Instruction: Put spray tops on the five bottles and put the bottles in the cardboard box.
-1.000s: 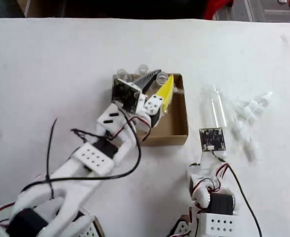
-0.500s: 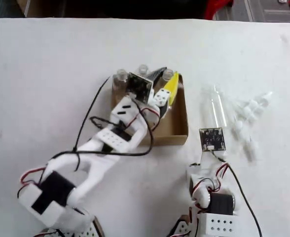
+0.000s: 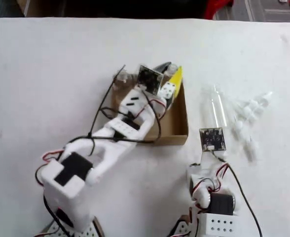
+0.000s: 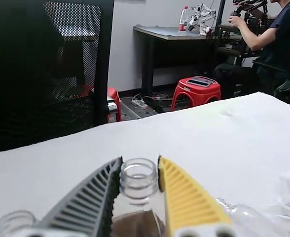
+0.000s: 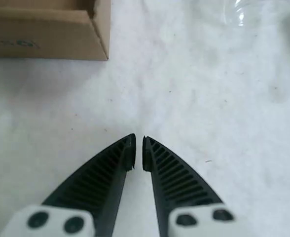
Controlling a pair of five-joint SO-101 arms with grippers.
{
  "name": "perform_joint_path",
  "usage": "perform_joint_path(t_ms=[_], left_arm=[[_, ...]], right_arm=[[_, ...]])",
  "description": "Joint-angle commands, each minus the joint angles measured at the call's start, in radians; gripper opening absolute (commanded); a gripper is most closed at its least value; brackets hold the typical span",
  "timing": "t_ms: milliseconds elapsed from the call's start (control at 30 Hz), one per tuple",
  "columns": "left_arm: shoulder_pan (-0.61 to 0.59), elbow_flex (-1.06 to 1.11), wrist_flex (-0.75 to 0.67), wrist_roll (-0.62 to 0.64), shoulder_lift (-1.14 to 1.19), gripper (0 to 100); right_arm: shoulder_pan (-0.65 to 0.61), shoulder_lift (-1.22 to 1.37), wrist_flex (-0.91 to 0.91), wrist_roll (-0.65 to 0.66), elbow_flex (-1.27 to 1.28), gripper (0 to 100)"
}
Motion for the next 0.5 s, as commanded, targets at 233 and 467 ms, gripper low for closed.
perform_joint_path(t_ms=[233, 467], left_arm=[[-0.031, -0.140, -0.143, -0.077, 0.131, 2], [-0.038, -0.170, -0.141, -0.015, 0.165, 2]], right_arm=[[0.008, -0.005, 0.005, -0.005, 0.009, 1.6], [0.008, -0.005, 0.005, -0.005, 0.009, 1.6]])
